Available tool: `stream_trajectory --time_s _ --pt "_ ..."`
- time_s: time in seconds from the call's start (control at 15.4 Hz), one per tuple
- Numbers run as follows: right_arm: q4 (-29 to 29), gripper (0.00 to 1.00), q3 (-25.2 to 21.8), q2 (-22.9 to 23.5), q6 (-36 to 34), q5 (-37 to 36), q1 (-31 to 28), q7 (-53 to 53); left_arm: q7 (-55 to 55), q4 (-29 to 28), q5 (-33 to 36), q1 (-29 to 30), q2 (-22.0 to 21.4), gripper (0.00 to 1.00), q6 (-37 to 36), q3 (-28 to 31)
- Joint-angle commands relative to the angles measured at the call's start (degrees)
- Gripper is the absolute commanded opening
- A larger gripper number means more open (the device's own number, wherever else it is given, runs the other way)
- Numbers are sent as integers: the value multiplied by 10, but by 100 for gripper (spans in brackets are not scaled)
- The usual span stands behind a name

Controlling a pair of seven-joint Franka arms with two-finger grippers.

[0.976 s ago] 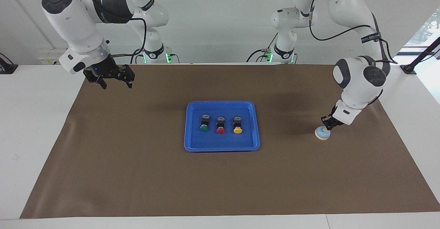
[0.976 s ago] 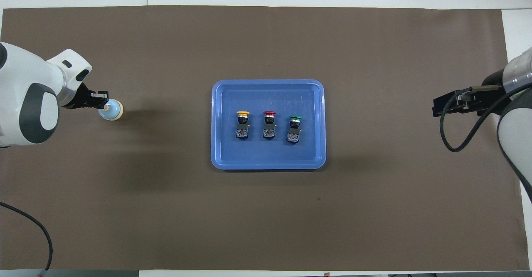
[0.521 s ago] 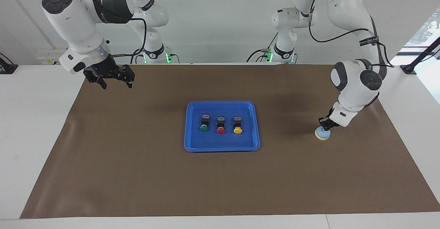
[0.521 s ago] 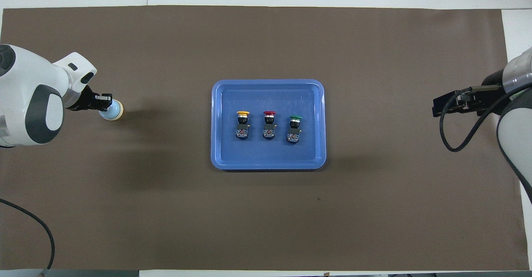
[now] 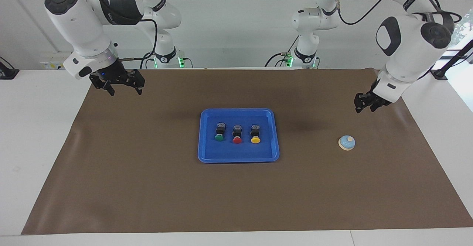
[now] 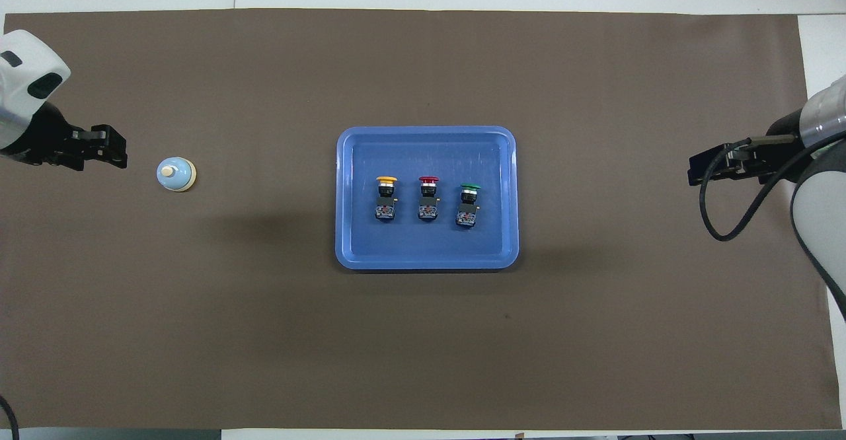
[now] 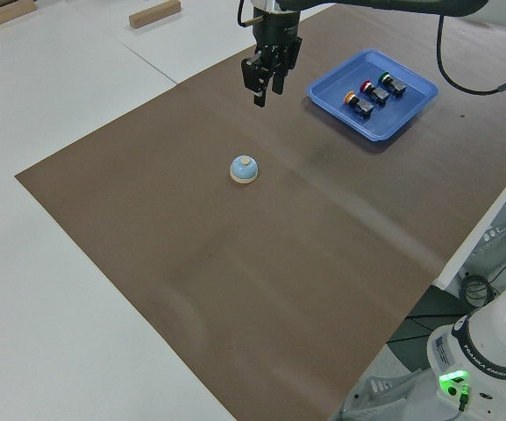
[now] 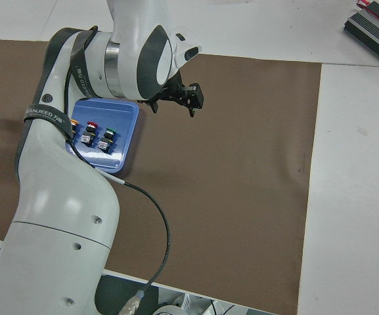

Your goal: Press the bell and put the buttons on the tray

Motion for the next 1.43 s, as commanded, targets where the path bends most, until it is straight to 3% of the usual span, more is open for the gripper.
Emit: stream_trajectory --time_s 0.0,0.39,0.52,1.37 --pt "-8 100 8 -10 -4 0 -10 -12 -2 -5 -5 -5 -21 100 -47 7" --pt "-8 100 8 -10 -4 0 -10 -12 -1 1 -4 -5 -22 100 -72 7" --pt "-8 100 8 -10 -4 0 -10 -12 -2 29 -4 -6 -21 100 -93 6" --pt "-8 100 8 -10 -4 0 -10 -12 -1 35 -5 -4 -28 100 -87 5"
